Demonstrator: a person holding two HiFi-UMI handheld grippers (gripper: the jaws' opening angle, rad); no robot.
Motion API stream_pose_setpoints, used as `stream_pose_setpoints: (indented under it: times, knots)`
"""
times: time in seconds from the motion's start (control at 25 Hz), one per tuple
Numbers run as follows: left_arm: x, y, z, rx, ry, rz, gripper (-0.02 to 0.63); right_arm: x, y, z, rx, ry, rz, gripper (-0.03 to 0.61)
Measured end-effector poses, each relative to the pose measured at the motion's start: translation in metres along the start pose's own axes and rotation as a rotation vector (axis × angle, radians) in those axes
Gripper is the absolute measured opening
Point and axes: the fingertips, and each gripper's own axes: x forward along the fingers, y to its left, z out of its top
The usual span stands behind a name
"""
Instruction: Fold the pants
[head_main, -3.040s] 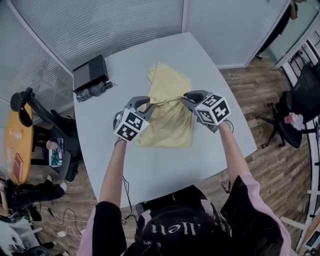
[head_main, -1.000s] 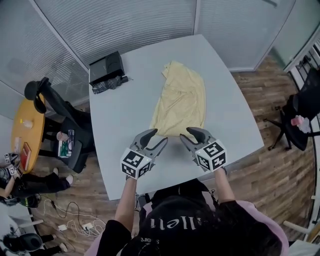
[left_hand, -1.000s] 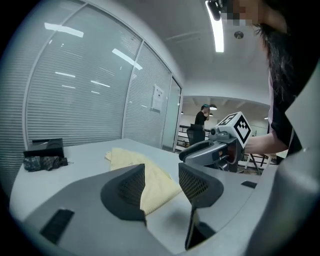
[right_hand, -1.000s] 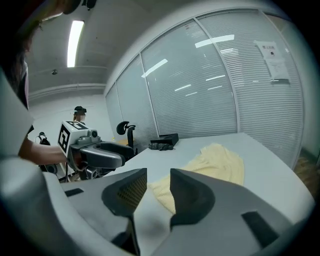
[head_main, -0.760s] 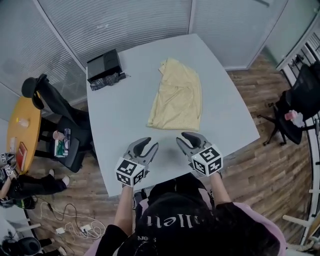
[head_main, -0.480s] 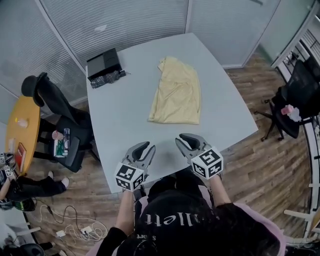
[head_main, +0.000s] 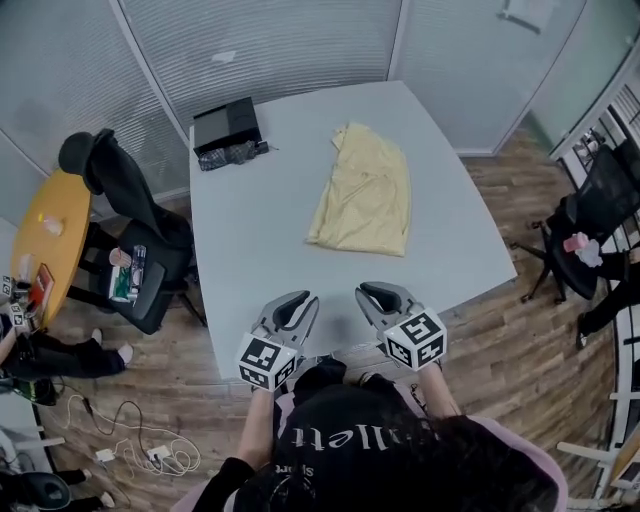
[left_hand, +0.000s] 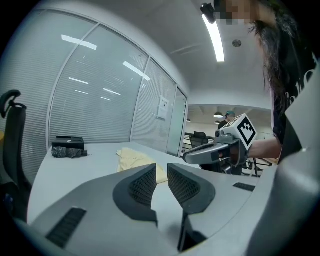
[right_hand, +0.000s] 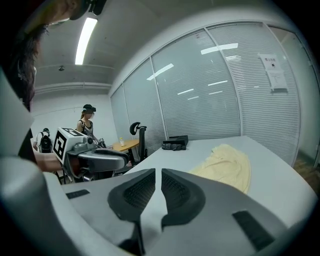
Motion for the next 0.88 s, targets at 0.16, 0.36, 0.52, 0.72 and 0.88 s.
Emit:
stream_pose_setpoints:
  times: [0.16, 0.36, 0.52, 0.72, 0.88]
  knots:
    - [-0.001, -0.015, 0.001, 0.003, 0.003, 0.016, 0.078, -0.010, 0.005, 0.000, -0.007, -0.002, 0.028, 0.041]
    - [-0.008, -0.037, 0.009, 0.007, -0.018, 0.050, 0.066, -0.029, 0.012, 0.002, -0.035, -0.015, 0.069, 0.038]
    - [-0.015, -0.055, 0.008, -0.014, -0.026, 0.087, 0.063, -0.046, 0.013, -0.004, -0.046, -0.021, 0.084, 0.034]
    - [-0.021, -0.083, 0.006, -0.019, -0.030, 0.114, 0.062, -0.070, 0.017, -0.013, -0.063, -0.028, 0.109, 0.028]
    - [-0.020, -0.102, 0.003, -0.015, -0.031, 0.120, 0.061, -0.087, 0.021, -0.017, -0.088, -0.033, 0.133, 0.025]
